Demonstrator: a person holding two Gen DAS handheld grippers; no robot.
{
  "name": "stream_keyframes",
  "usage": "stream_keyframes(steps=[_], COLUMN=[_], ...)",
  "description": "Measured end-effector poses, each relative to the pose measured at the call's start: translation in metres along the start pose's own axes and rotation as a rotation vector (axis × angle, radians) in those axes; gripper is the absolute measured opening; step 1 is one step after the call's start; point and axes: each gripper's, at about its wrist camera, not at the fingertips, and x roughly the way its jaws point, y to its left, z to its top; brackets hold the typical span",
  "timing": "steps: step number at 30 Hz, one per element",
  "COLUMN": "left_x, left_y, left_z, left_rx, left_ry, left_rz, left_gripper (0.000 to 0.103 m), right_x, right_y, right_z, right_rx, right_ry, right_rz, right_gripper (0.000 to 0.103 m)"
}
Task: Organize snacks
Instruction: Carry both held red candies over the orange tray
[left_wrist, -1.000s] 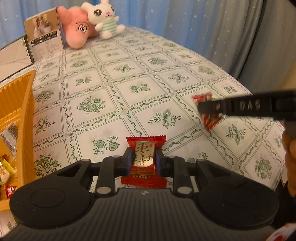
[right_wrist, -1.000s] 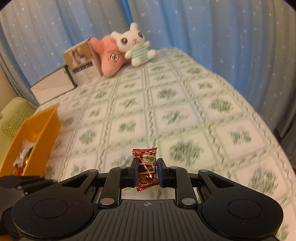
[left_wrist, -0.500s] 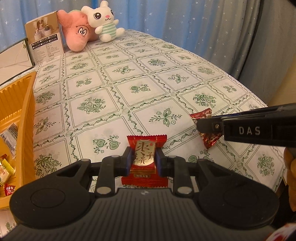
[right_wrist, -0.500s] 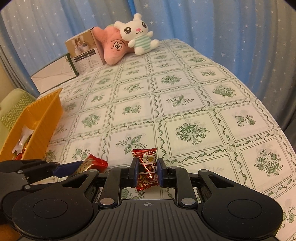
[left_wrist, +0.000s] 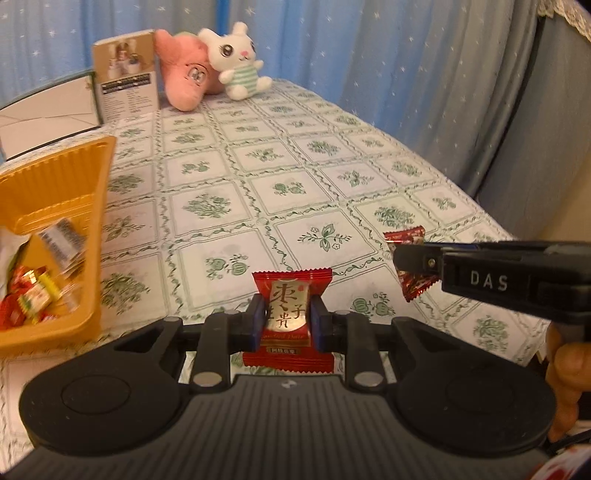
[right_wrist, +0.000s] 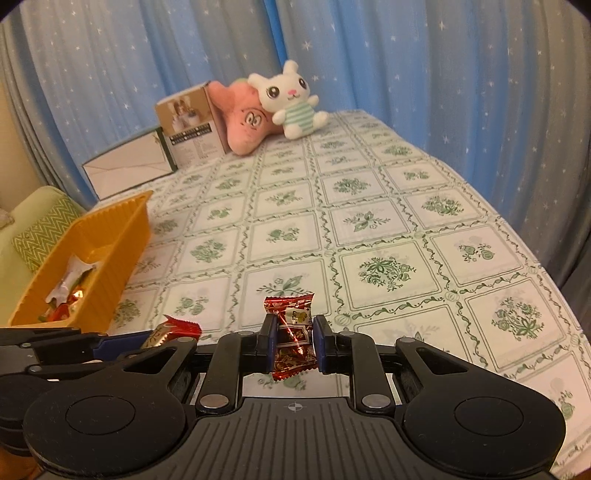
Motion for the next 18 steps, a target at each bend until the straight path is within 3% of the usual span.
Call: stream_keyframes(steps=[18], left_x=[-0.097], left_y=[0.02], left_z=[-0.021], left_rx=[-0.11], left_ry=[-0.107], left_rz=[0.09], left_gripper=[0.023], right_x=[-0.062], right_y=[0.053], right_z=[-0.017], right_rx=[-0.05], right_ry=[-0.048], right_rz=[0.054], right_gripper=[0.021])
